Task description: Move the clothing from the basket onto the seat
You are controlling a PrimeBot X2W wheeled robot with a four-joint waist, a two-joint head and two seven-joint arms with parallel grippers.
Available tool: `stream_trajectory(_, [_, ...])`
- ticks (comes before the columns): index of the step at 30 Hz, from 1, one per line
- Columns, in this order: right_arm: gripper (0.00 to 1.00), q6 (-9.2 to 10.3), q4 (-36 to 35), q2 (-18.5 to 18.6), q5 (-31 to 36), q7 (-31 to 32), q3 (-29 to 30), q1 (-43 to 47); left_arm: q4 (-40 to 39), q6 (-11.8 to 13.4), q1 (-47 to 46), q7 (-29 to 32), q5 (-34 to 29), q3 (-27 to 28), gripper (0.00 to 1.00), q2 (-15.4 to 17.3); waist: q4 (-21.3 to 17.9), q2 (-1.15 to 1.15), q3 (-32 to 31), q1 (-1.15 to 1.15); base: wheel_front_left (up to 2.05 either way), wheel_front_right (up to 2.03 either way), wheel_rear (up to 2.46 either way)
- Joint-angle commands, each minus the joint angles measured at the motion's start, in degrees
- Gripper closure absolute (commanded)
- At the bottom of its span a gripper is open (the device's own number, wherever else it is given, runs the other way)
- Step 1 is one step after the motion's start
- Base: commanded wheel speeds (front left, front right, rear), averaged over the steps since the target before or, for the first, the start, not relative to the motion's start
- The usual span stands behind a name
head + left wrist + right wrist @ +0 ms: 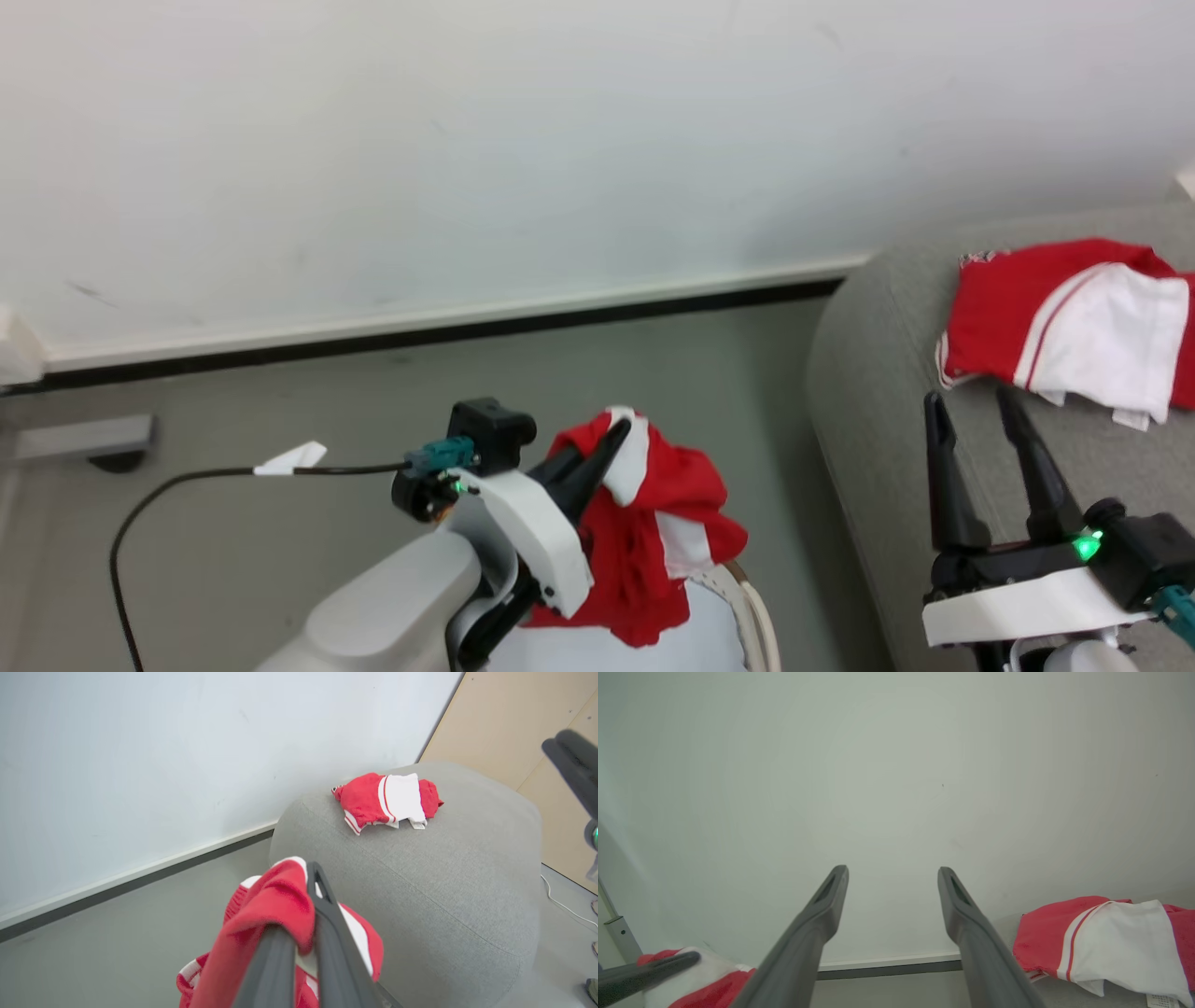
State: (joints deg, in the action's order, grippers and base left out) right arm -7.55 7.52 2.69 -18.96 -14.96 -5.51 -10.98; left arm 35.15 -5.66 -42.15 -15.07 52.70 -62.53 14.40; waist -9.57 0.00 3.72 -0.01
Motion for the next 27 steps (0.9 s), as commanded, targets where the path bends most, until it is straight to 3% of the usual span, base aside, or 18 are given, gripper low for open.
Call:
stream_trajectory(1, [0.00,0.13,0.69,0.18,-0.76,-0.15,-0.87,1.28,-2.94,0.89,0.36,-0.10,-2.12,2.24,1.00,0.62,3.04,0.00,-3.31,0.01,0.00,0.00,0.00])
stream_trajectory(16, [0.00,0.13,2.58,0.18,-3.72,-0.15,-8.00,2.00,-21.01,6.23,-1.87,-0.08,-11.63,14.67,1.00,4.58,4.70,0.00,-5.64,0.01,0.00,0.00,0.00])
stream_trajectory(27, [0.00,0.13,2.79,0.16,-2.46,-0.15,-11.01,1.22,-23.33,7.23,0.70,-0.08,-11.46,14.76,1.00,5.00,4.69,0.00,-5.47,0.01,0.00,0.00,0.00])
